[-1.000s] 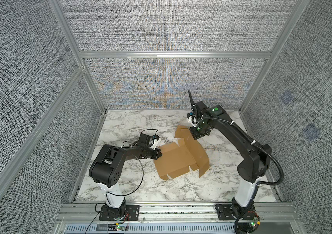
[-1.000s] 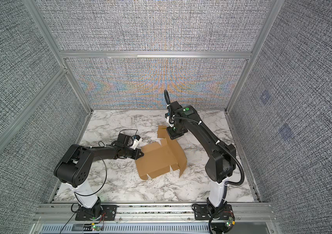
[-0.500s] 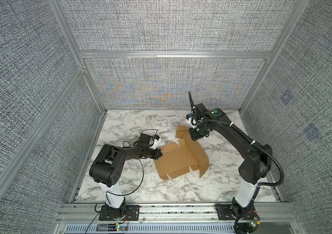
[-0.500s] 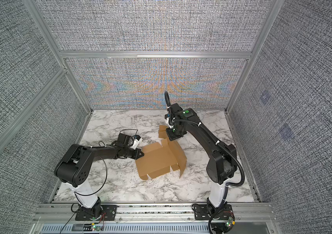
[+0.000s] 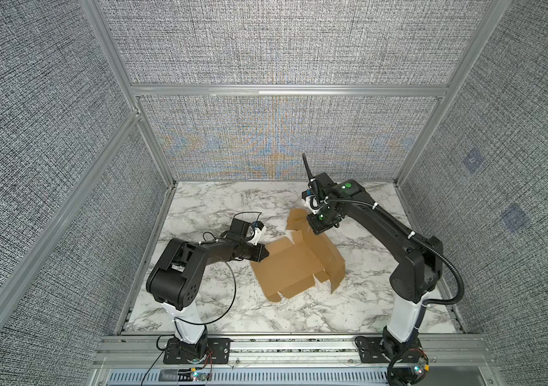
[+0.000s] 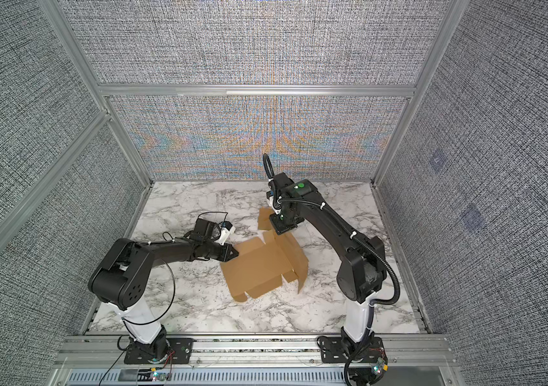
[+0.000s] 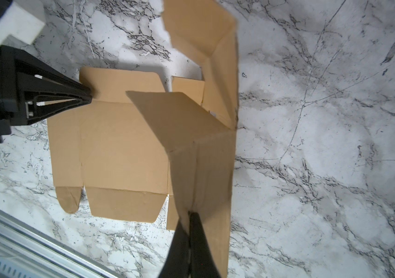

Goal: Assemble paper box
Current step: First fold the bottom flaps of a flat cardboard box at the center of the table.

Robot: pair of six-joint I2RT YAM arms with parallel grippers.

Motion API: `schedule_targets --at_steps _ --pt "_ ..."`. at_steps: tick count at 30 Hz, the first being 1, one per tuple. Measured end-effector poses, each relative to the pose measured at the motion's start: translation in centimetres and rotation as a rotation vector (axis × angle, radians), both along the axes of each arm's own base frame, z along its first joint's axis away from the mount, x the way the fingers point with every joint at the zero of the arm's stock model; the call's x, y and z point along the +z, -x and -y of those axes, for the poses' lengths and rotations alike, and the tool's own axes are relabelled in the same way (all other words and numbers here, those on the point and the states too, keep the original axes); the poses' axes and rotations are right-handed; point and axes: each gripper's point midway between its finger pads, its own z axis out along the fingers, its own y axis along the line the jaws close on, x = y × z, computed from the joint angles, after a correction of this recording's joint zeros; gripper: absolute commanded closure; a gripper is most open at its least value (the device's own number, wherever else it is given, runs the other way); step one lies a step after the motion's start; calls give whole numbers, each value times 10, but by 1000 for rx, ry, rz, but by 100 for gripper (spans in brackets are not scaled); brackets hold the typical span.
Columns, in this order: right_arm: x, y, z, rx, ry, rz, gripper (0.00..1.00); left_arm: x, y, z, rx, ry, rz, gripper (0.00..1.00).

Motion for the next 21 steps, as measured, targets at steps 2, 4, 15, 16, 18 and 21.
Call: schedule_targets --at_steps 2,4,15,16,18,21 --pt "-1 1 -2 4 12 1 100 3 -1 0 -1 4 8 84" --pt "-4 1 -5 9 35 1 100 3 0 0 -1 3 6 84" --pt "-6 6 -11 7 101 30 100 8 0 3 -8 19 6 78" --pt "-7 6 -10 3 110 34 100 16 -3 5 -13 33 17 74" --pt "-7 5 -10 0 119 41 100 38 -9 12 -29 69 54 69" --pt "-7 5 -10 -8 126 52 100 77 -22 19 -58 112 141 63"
